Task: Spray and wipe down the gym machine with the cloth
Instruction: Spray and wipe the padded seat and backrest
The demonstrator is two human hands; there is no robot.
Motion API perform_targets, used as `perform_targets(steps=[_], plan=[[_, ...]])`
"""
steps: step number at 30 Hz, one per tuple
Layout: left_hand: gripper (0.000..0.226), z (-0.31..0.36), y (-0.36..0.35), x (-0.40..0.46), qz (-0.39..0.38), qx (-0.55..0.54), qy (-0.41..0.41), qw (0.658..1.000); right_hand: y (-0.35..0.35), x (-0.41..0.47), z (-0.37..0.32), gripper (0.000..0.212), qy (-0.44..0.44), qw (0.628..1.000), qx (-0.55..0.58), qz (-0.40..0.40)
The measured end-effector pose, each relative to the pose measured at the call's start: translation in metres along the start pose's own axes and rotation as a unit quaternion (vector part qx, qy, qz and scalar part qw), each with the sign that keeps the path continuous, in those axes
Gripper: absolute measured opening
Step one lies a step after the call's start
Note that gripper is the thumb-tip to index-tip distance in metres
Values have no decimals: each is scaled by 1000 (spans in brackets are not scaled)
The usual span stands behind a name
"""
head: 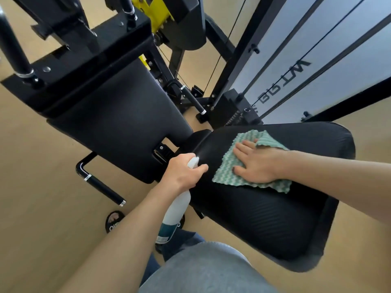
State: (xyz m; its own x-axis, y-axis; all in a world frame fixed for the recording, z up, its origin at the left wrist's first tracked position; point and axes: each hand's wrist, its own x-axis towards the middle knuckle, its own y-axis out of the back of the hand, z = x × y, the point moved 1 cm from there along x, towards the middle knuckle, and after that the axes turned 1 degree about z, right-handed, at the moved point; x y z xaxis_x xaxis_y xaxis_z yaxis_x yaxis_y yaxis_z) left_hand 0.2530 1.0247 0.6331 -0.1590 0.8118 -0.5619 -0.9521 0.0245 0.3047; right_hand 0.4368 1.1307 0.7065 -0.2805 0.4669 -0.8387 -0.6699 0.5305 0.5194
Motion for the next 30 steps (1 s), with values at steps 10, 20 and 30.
perform_targets(steps=[10, 20, 30], plan=[[38, -100, 39, -24, 129, 49, 130, 982, -18, 147, -126, 73, 144, 986, -42, -70], [38, -110, 41, -20, 148, -36, 131, 980, -7, 154, -100, 62, 230, 971, -41, -52], [35, -83, 37, -14, 118, -52, 82, 988, 28, 163, 24, 69, -125, 991, -28, 30]])
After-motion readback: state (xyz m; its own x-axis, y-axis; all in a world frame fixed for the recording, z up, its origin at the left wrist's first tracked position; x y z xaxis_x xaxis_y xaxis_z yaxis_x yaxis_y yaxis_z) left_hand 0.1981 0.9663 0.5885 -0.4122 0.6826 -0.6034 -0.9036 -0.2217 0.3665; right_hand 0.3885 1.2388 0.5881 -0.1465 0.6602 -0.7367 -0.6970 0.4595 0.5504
